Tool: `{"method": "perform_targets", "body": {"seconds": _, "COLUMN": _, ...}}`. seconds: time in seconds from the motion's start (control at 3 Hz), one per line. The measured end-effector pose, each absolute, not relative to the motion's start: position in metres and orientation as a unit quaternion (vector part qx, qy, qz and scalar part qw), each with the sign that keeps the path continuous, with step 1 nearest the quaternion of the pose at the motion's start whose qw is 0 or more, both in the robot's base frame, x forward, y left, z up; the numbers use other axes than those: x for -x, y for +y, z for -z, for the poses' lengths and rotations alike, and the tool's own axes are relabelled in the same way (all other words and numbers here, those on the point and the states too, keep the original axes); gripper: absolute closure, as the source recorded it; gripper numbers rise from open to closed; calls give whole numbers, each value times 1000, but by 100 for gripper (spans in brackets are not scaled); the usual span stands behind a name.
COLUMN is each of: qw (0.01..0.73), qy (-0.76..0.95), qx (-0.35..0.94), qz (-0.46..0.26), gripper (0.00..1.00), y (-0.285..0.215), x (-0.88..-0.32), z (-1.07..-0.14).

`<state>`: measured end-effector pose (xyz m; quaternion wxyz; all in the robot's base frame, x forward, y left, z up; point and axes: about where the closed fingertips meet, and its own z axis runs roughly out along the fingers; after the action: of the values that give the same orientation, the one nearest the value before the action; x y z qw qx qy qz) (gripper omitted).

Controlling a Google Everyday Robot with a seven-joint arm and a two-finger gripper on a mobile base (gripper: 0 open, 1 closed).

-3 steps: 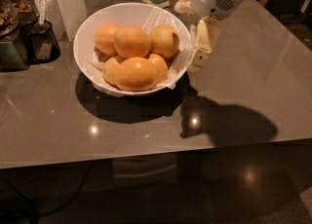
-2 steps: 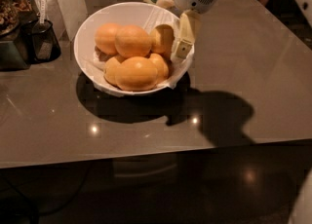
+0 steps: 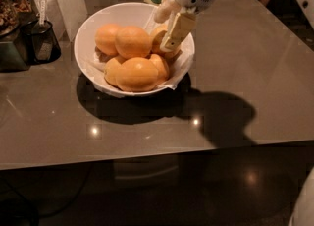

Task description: Pick orange from white bowl

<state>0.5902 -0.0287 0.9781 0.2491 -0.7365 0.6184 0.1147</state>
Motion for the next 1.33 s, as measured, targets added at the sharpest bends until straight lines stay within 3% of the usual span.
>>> {"method": "perform_targets", "body": {"seconds": 0.67, "qw": 259, "qy": 586, "qx": 755, "qz": -138, "gripper": 31, "y": 5, "x": -613, "z": -970}}
{"method": "perform_targets", "body": {"seconds": 1.33, "qw": 258, "qy": 555, "qx": 772, "qz": -170, "gripper": 33, "y": 46, "x": -633, "z": -956}}
